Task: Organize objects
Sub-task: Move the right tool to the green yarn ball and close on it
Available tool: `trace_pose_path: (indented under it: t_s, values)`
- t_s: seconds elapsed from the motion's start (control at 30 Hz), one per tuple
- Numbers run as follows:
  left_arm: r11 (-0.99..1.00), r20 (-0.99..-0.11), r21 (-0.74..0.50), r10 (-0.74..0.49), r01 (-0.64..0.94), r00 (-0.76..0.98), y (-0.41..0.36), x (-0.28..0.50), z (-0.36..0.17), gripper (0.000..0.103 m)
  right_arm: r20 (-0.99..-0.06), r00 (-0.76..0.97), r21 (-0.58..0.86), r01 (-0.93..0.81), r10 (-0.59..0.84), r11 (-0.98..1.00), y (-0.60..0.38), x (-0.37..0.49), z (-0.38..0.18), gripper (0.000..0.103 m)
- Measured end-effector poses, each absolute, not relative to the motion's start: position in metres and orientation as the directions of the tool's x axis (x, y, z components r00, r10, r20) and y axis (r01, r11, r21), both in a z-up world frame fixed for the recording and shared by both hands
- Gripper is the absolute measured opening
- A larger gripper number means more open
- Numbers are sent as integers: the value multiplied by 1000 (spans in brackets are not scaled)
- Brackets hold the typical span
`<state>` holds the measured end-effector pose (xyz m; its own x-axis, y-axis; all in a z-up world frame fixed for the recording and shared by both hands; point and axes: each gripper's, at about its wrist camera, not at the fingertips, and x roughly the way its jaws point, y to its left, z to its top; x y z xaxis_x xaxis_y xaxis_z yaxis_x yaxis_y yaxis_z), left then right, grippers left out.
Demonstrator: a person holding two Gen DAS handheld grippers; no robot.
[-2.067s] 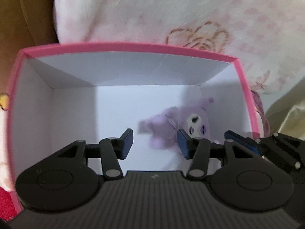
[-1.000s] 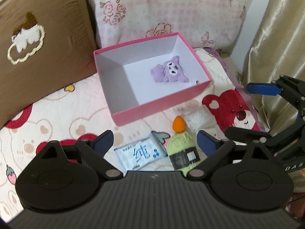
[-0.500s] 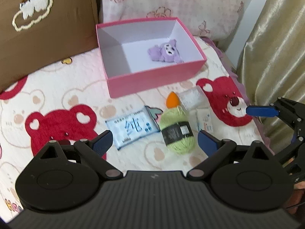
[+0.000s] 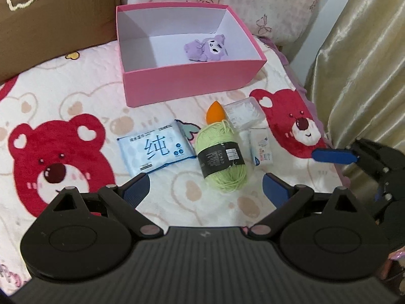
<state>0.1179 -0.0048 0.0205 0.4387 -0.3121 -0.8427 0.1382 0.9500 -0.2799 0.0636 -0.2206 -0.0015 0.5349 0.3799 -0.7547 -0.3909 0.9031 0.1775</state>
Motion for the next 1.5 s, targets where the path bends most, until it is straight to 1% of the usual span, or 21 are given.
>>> trace_pose_path:
  t_s: [0.27, 0.43, 0.6, 0.73, 0.9, 0.93, 1.07, 1.1, 1.2, 1.27, 1.33, 1.5]
  values:
    - [940, -825, -310, -340, 140, 452, -9, 124, -10, 97, -766, 516, 154, -430, 382, 890, -205, 70, -37, 95]
    - [922, -833, -374, -380, 98, 402, -11, 133, -39, 97, -791, 491, 133, -444, 365, 886, -198, 82, -57, 95]
    - [927, -839, -367, -369, 85, 399, -19, 137, -64, 96, -801, 474, 139, -448, 366, 883, -195, 93, -79, 95]
    - [898, -800, -436, -416, 57, 431, -20, 140, -79, 95, -805, 482, 117, -443, 347, 889, -193, 96, -96, 95]
    - [895, -773, -444, -405, 40, 489, -23, 144, -95, 93, -779, 534, 76, -440, 328, 895, -196, 98, -114, 95]
    - [889, -760, -455, -412, 40, 502, -22, 144, -98, 92, -774, 541, 74, -436, 327, 897, -197, 98, -117, 95]
    - [867, -726, -498, -428, 18, 538, -20, 148, -113, 82, -761, 559, 98, -404, 330, 910, -205, 100, -130, 94]
    - [865, -721, -501, -427, 16, 546, -20, 148, -116, 81, -758, 557, 112, -402, 339, 909, -208, 100, -133, 94]
    - [861, -699, -506, -443, 50, 561, -23, 148, -123, 80, -746, 552, 159, -395, 372, 905, -214, 101, -141, 90]
    - [850, -684, -511, -490, 124, 540, -29, 149, -130, 80, -770, 527, 173, -371, 360, 912, -214, 105, -148, 81]
    - [851, -676, -507, -489, 134, 552, -31, 147, -134, 80, -786, 506, 198, -340, 356, 919, -214, 109, -151, 73]
    - [829, -658, -547, -512, 117, 552, -28, 149, -137, 80, -779, 517, 210, -319, 355, 924, -213, 109, -151, 76]
